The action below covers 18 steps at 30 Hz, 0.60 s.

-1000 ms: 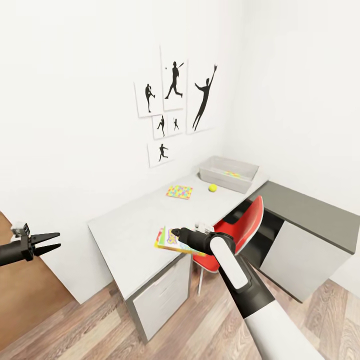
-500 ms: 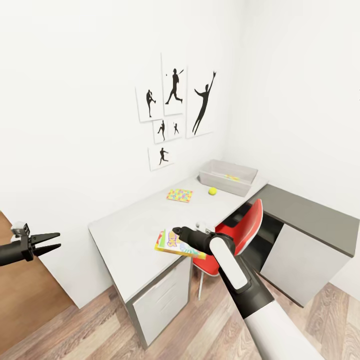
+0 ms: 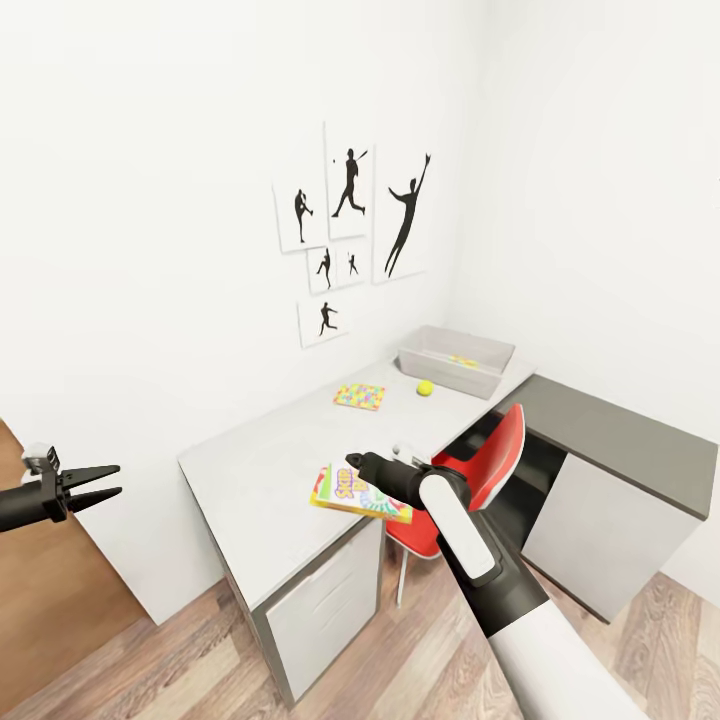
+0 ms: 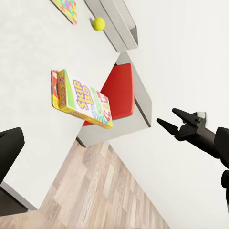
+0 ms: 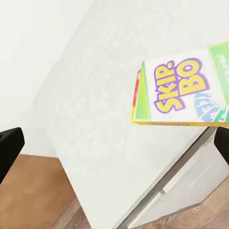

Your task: Put all the toys in the child's room - the three board games (two on the bed and one on the table), the two jigsaw puzzles on the table, and the tennis ball on the table - inside the toy box on the table in the child's room.

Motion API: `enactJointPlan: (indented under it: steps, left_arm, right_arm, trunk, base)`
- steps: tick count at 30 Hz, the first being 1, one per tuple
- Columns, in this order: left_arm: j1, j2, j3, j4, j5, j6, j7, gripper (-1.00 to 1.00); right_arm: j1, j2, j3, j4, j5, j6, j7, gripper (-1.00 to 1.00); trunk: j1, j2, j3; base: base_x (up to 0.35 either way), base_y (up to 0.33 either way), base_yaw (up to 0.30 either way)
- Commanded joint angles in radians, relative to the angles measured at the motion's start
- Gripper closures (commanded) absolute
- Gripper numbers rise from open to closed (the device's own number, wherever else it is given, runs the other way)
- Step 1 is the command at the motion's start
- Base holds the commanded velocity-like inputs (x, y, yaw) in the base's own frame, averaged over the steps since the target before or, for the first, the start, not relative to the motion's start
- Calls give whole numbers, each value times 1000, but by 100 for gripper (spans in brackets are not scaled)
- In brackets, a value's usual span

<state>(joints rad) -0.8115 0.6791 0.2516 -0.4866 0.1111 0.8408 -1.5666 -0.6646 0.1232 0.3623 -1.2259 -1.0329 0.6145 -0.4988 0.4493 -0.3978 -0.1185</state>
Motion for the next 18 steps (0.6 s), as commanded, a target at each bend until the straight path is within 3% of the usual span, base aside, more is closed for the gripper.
enactJointPlan:
  steps: [1, 18]
  left_arm:
    - [-1, 0, 0, 0, -1, 11, -4, -100]
    - [0, 0, 0, 0, 0, 11, -4, -100]
  right_arm:
    - [-1, 0, 1, -1, -10, 0, -10, -100]
    - [-1, 1, 1, 0, -11, -1, -10, -100]
  trunk:
    - [1, -2, -2]
    - [1, -2, -1]
  base:
    - [0, 0, 15]
    - [-1, 0, 2]
